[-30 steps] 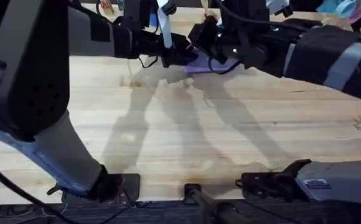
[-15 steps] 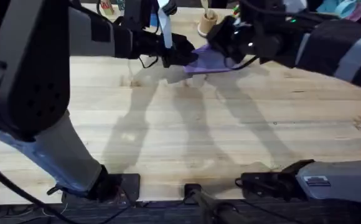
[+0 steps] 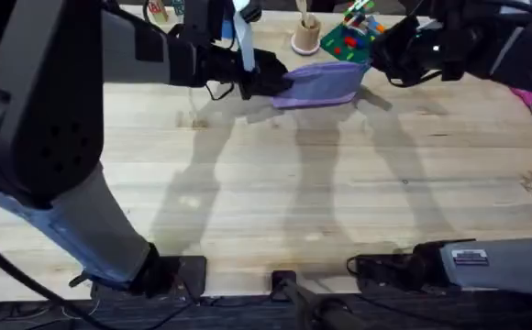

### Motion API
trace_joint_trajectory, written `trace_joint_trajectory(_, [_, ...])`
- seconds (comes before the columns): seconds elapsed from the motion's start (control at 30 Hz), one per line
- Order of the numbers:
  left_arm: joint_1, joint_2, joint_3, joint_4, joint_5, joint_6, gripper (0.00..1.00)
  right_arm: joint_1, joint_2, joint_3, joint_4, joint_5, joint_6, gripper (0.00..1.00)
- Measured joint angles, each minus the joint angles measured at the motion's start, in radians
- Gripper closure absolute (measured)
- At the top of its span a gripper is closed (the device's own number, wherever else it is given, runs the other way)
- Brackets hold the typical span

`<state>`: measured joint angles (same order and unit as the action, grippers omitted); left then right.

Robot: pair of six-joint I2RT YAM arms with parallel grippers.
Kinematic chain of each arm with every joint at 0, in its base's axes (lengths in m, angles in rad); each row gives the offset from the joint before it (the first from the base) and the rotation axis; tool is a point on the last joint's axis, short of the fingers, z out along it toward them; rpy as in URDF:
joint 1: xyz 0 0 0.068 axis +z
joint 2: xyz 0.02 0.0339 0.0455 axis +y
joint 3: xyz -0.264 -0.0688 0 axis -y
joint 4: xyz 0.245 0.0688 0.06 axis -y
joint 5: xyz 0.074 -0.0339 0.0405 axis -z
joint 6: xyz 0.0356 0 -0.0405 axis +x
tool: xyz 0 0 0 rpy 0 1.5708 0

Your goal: Unzip the bag, pick up the pens from the table one at a time and place them inside, then zip the bag closed.

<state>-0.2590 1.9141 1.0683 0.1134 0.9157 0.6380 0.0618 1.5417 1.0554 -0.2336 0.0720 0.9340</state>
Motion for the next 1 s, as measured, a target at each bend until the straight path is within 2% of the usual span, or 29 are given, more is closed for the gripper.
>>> trace_joint_trajectory(0.4, [-0.010,0.000,0.000,-0.001,0.006,0.000,0.958,-0.044,0.035,0.003,-0.111,-0.016,-0.019,0.969])
trace_joint_trajectory(0.57, [-0.015,0.000,0.000,-0.001,0.007,0.000,0.958,-0.045,0.104,0.004,-0.095,-0.001,-0.019,0.971])
trace_joint_trajectory(0.7, [-0.015,0.000,0.000,0.000,0.005,0.000,0.958,-0.046,0.099,0.004,-0.046,0.012,-0.041,0.964])
trace_joint_trajectory(0.73, [-0.015,0.000,0.000,0.000,0.005,0.000,0.958,-0.046,0.093,0.004,-0.032,0.014,-0.053,0.915])
trace_joint_trajectory(0.93, [-0.003,0.000,0.000,-0.001,0.000,0.000,0.958,-0.069,0.000,0.004,-0.005,0.032,-0.288,0.058])
trace_joint_trajectory(1.0, [-0.003,0.000,0.000,-0.001,0.000,0.000,0.958,-0.058,-0.058,0.004,-0.049,0.008,-0.378,0.011])
